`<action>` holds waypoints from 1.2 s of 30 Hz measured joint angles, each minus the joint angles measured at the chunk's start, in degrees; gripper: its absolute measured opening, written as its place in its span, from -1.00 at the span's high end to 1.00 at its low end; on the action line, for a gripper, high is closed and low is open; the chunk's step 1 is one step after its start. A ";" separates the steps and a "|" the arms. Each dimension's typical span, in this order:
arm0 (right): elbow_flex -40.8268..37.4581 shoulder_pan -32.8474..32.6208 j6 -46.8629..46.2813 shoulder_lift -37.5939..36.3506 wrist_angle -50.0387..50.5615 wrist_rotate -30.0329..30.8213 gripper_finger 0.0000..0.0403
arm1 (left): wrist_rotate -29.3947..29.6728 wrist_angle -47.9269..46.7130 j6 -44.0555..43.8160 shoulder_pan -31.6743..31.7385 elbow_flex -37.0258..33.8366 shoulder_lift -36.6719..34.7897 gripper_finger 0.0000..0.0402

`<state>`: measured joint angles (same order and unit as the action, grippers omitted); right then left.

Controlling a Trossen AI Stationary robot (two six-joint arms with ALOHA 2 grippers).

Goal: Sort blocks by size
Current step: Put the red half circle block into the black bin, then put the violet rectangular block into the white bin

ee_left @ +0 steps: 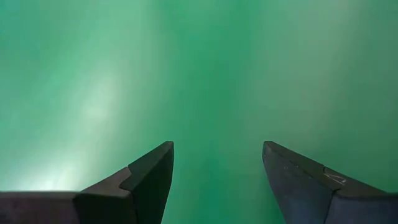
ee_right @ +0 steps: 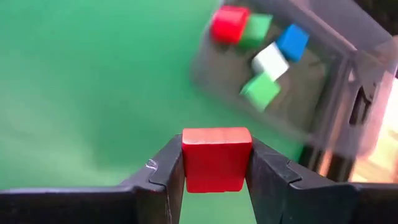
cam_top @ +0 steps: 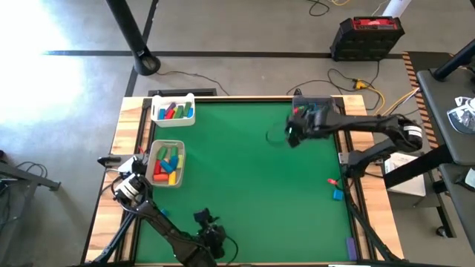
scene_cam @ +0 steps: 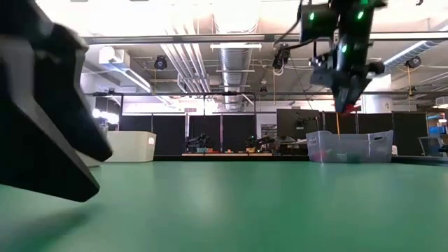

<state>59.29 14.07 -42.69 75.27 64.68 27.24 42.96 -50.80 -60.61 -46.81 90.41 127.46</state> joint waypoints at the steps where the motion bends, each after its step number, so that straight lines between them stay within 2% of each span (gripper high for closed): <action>1: -1.23 3.42 2.12 -0.74 -2.86 -0.20 0.38 | -0.01 -1.57 -2.18 0.15 -0.41 0.00 -0.15; 5: -5.04 16.07 8.97 -1.14 -13.73 -0.46 0.38 | 1.61 -3.88 -8.45 0.31 -2.67 -0.07 -0.15; 9: -6.34 26.17 14.04 1.51 -22.10 -1.89 0.37 | 3.97 -4.21 -11.42 0.26 -4.93 -0.16 -0.15; 15: -6.35 34.50 16.75 8.05 -28.04 -8.75 0.37 | 4.52 -4.45 -11.44 0.54 -6.27 -0.25 -0.15; 20: -6.33 36.96 16.27 13.02 -28.19 -11.31 0.35 | 3.97 -5.26 -7.92 1.21 -5.50 -0.25 -0.15; 25: -6.32 37.35 15.29 13.94 -28.04 -10.85 0.26 | 3.18 -6.12 -3.23 1.49 -3.62 -0.05 -0.15; 30: -6.35 37.10 16.15 9.31 -26.74 -10.61 0.00 | 2.83 -9.05 -2.72 2.28 -1.23 0.02 -0.15; 36: -6.35 34.16 17.01 -1.21 -23.28 -10.64 -0.24 | 3.18 -10.22 -2.72 2.87 0.91 0.02 -0.15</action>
<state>52.95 48.23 -25.68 74.06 41.40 16.60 46.14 -61.02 -63.32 -43.94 91.32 127.48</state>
